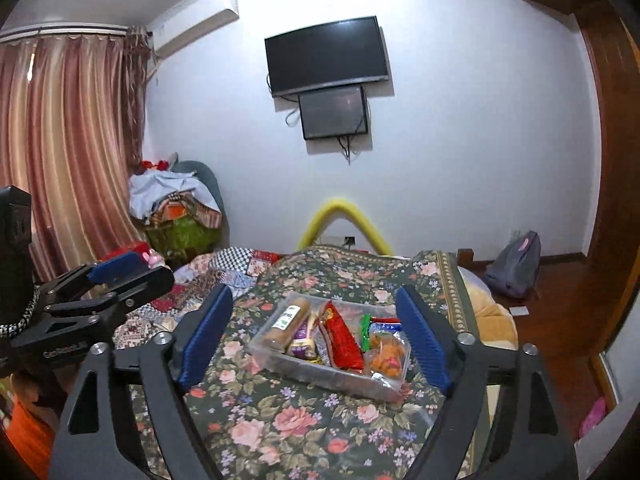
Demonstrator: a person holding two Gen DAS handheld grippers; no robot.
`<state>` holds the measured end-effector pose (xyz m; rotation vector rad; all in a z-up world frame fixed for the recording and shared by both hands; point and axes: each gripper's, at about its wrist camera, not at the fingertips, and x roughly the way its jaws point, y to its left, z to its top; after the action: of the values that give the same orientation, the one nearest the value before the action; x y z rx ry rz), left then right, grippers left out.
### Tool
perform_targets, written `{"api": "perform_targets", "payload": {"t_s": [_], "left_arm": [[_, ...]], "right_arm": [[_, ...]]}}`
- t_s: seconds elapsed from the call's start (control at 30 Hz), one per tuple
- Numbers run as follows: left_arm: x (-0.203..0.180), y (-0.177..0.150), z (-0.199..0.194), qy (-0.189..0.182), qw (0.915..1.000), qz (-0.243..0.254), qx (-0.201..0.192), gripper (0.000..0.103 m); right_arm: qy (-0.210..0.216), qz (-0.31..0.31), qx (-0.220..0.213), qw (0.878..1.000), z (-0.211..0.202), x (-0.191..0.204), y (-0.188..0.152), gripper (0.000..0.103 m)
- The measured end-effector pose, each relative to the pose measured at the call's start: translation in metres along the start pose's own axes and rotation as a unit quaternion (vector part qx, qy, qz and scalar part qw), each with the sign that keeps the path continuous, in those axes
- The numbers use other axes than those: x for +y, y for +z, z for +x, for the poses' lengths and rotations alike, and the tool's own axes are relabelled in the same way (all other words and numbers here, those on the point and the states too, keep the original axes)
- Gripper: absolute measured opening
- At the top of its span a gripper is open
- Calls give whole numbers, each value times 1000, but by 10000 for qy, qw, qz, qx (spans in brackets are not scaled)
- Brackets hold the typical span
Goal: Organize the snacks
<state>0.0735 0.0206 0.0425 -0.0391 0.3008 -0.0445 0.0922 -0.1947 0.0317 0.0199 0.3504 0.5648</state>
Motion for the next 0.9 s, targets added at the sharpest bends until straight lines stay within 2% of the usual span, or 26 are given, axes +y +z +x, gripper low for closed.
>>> {"api": "perform_targets", "payload": {"t_s": [0.13, 0.2, 0.27, 0.33, 0.9], "left_arm": [[-4, -5, -19, 103, 9998, 55, -183, 94], [-5, -9, -26, 107, 9997, 53, -206, 96], [-7, -13, -32, 116, 9996, 107, -237, 97], [-8, -17, -36, 172, 9994, 161, -263, 97], [-7, -24, -44, 117, 9996, 73, -265, 100]], "right_arm": [[-18, -30, -64, 10000, -7, 7, -6, 88], [-53, -11, -112, 9999, -9, 9, -8, 98], [-135, -15, -190, 9997, -12, 10, -10, 103], [-247, -92, -249, 9993, -15, 13, -10, 103], [-295, -158, -278, 9991, -32, 20, -20, 103]]}}
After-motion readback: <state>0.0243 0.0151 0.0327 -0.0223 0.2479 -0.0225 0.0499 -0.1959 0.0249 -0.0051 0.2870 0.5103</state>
